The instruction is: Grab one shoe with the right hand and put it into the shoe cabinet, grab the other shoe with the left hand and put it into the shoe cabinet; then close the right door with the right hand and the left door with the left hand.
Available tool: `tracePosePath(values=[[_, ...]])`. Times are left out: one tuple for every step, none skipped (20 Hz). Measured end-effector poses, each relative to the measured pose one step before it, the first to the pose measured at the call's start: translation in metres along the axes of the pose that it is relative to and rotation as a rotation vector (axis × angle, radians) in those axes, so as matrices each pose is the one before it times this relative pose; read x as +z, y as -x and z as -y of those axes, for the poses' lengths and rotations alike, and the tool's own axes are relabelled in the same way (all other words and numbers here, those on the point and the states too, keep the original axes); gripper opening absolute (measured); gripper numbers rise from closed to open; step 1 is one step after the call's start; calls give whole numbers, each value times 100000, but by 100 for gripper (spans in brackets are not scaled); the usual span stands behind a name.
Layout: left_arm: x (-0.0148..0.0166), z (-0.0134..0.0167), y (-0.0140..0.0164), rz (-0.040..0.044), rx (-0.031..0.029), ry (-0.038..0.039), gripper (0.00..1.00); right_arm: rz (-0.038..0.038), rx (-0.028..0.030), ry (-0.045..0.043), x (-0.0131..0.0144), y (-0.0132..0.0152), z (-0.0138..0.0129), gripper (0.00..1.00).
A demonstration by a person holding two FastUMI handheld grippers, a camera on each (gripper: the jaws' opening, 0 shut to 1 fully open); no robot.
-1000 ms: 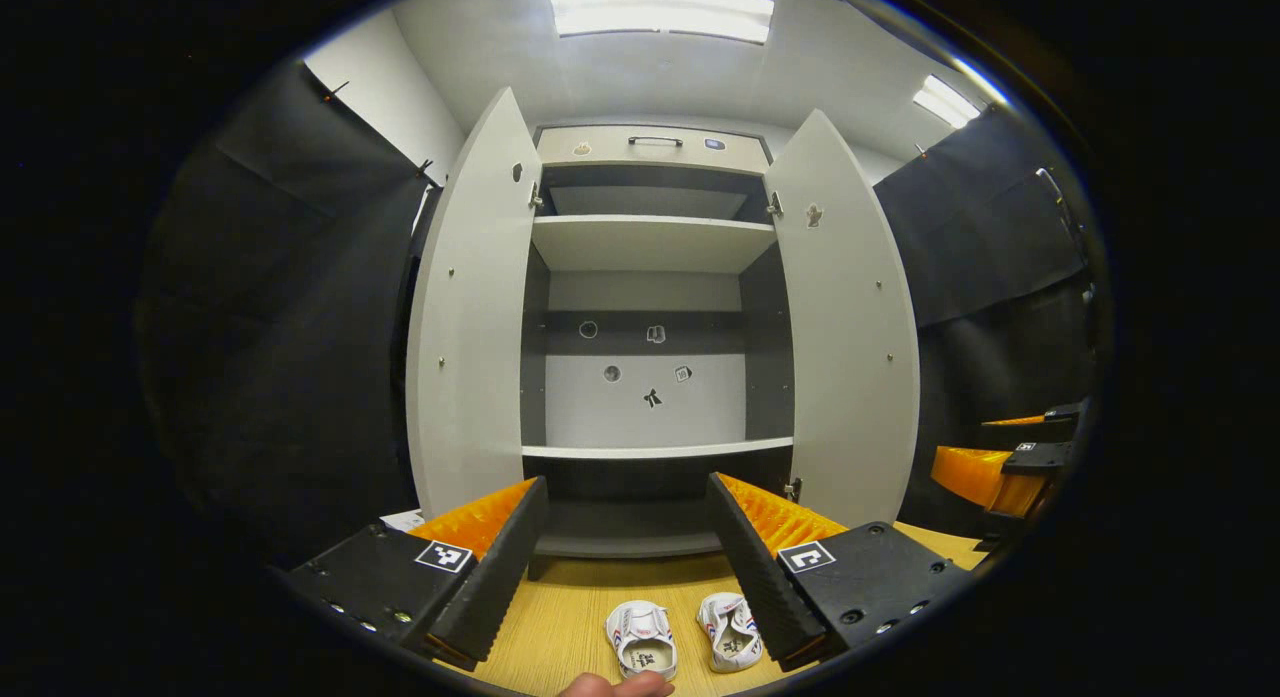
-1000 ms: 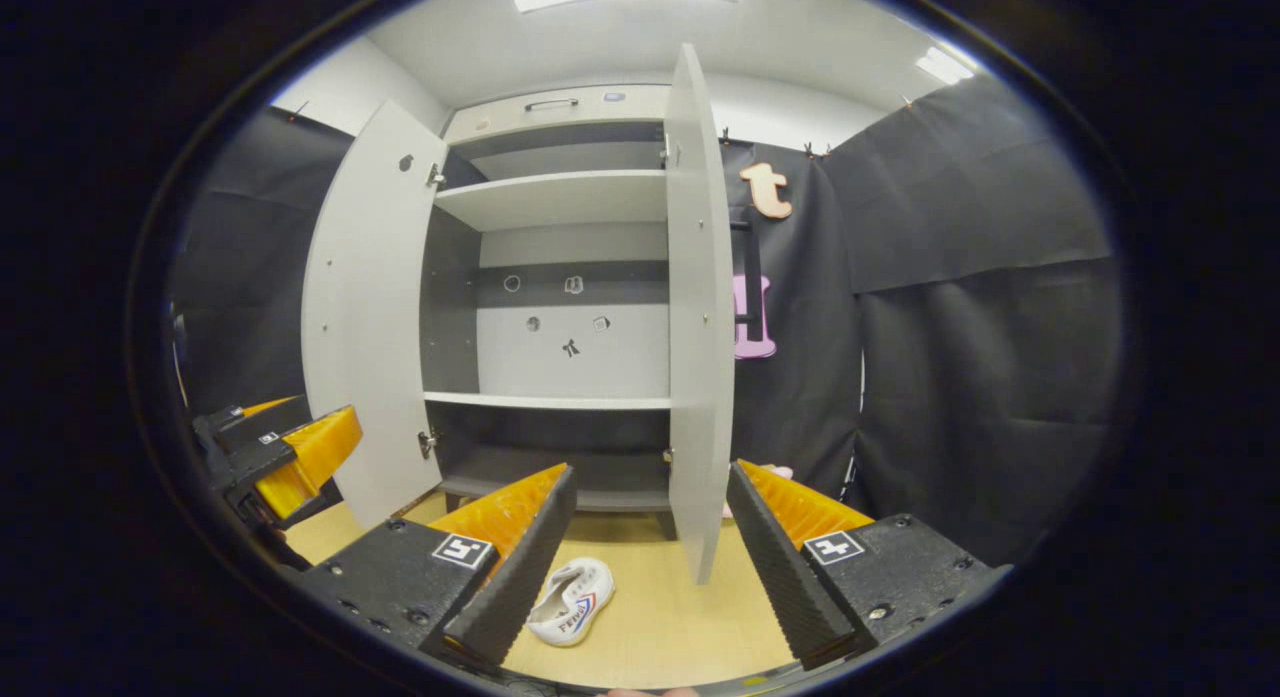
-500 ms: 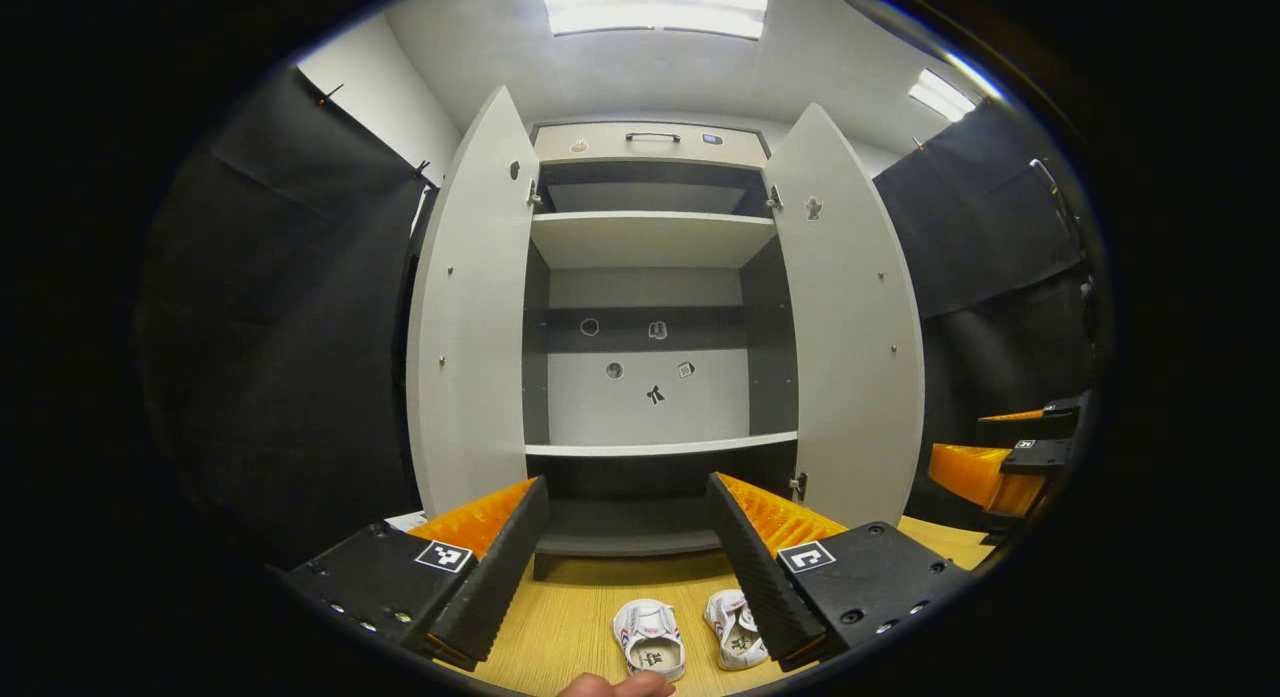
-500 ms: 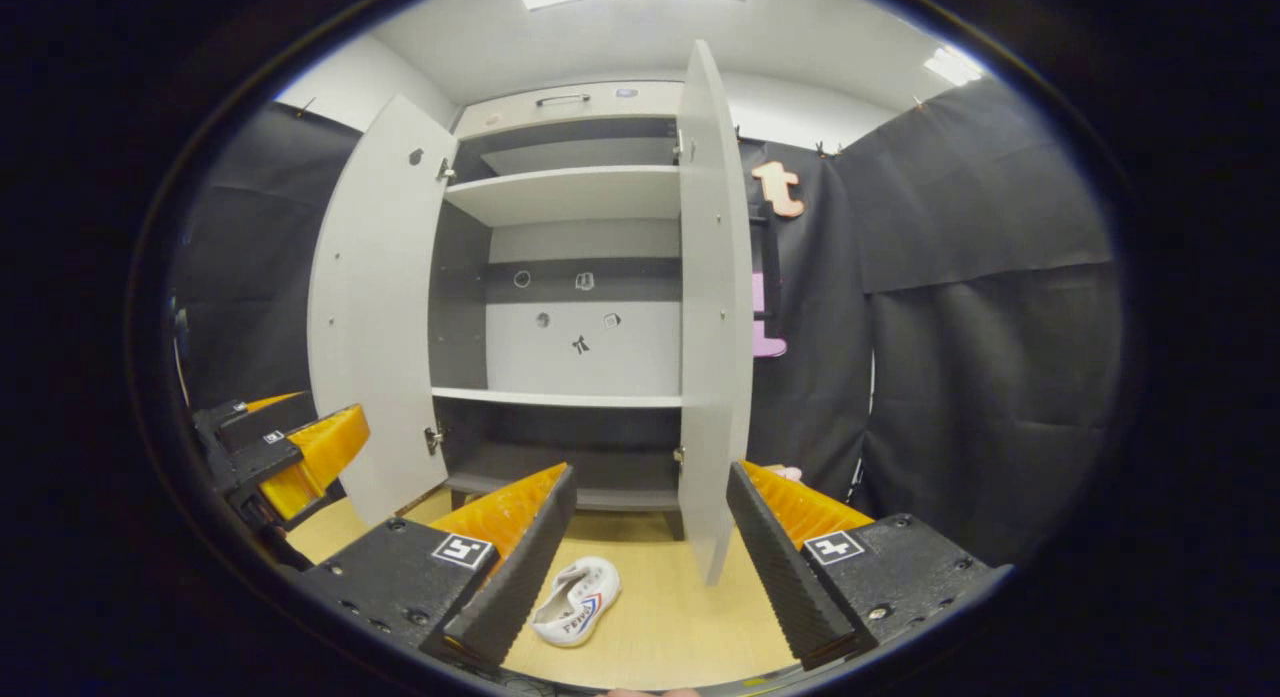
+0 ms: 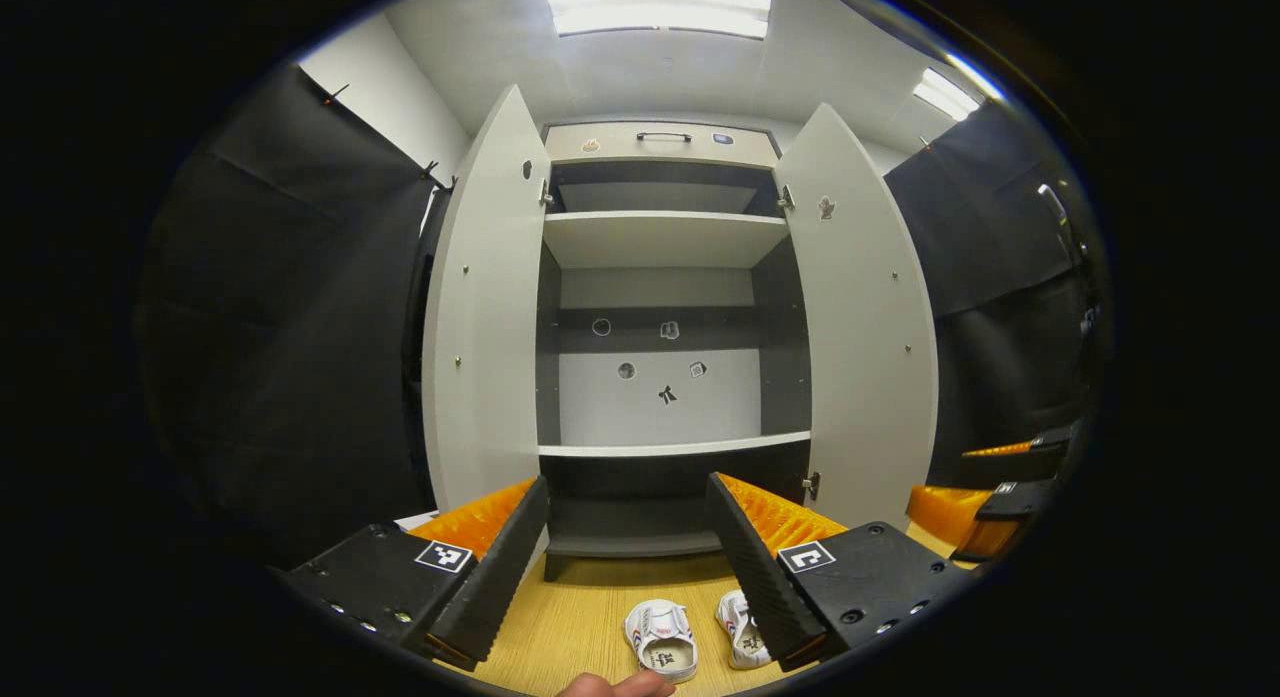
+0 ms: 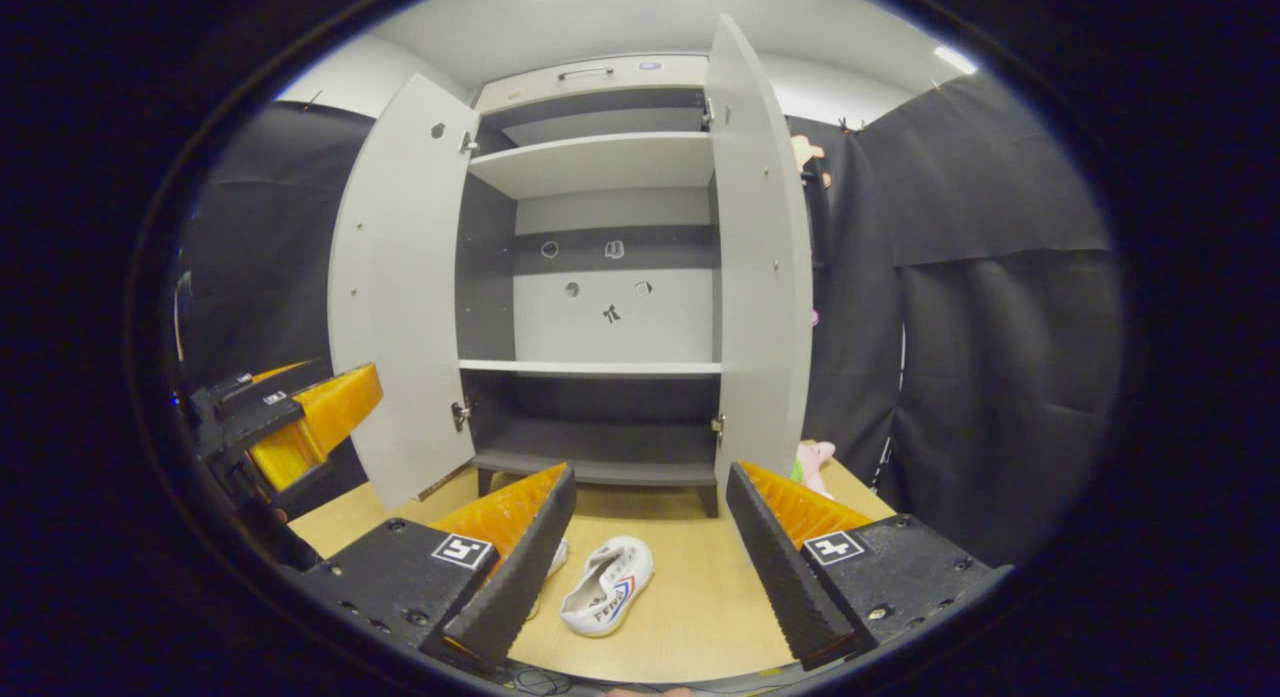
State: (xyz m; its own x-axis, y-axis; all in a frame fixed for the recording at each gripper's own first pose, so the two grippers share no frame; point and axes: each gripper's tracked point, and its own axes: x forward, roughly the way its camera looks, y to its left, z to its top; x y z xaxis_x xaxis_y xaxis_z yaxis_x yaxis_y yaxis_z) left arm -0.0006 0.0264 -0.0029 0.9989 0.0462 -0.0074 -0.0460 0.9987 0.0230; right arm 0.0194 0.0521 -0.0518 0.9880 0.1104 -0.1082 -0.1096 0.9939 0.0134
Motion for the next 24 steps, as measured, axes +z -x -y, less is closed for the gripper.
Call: tracePosePath(values=[[-57, -245, 54, -298, 384, -11, 95, -1876, 1708, -279, -879, -377, -614, 98], [-96, -236, 89, -346, 380, -78, 95, -1315, 1951, -222, -680, -442, -721, 98], [-161, -328, 78, -358, 397, -179, 95, -1696, 1948, 64, -808, -718, -781, 98], [-76, -298, 144, -135, 241, -299, 95, -1579, 2152, 114, -864, -717, -778, 94], [-142, -418, 78, -283, 625, -326, 95, -2466, 1974, -2, -1113, -718, -709, 98], [-80, -383, 120, -372, 584, -167, 95, -2229, 1270, -283, -1102, -746, -568, 94], [-40, -382, 37, -180, 416, 8, 95, -2382, 1299, -311, -1141, -771, -374, 94], [-144, -485, 56, -202, 442, -10, 95, -3036, 1480, -260, -1287, -954, -594, 93], [-93, -479, -9, -341, 528, -31, 95, -3665, 472, -350, -1383, -940, -263, 98], [-239, -417, 36, -565, 470, 6, 95, -2940, 810, -842, -1174, -951, -300, 100], [-169, -431, 50, -545, 290, 119, 95, -2616, 663, -1220, -1095, -1046, -235, 95], [-201, -385, 41, -492, 413, 84, 95, -2850, 909, -1300, -1075, -982, -177, 92], [-245, -465, 14, -366, 503, 4, 95, -2875, 512, -1176, -1008, -934, -93, 90], [-168, -384, 64, -345, 432, -36, 95, -2482, 147, -1003, -866, -1051, 34, 84], [-112, -353, -55, -314, 259, -92, 95, -2551, -108, -624, -936, -1017, 107, 82], [-108, -340, -3, -9, 139, -82, 95, -2941, -615, -826, -896, -1045, 371, 78], [-60, -361, -51, -15, 221, 30, 95, -3261, -695, -1030, -950, -981, 286, 69], [-223, -292, -155, -302, -25, 156, 95, -2946, 131, -1204, -793, -1181, 131, 71], [-257, -199, -120, -418, -56, 259, 95, -3147, -701, -1173, -701, -1100, 243, 70], [-131, -241, -124, -431, -131, 132, 95, -2513, -691, -1316, -531, -1030, 285, 69], [-199, -176, -45, -434, -115, 58, 95, -2199, -733, -1264, -429, -934, 229, 68], [-184, -169, -194, -424, -124, 6, 95, -1139, -821, -1200, -147, -811, 298, 66], [-102, 94, 69, -417, -164, 112, 95, -286, -594, -1288, 44, -691, 102, 64], [-53, -18, -99, -417, -212, 235, 95, -450, -991, -405, 61, -705, 94, 52]])
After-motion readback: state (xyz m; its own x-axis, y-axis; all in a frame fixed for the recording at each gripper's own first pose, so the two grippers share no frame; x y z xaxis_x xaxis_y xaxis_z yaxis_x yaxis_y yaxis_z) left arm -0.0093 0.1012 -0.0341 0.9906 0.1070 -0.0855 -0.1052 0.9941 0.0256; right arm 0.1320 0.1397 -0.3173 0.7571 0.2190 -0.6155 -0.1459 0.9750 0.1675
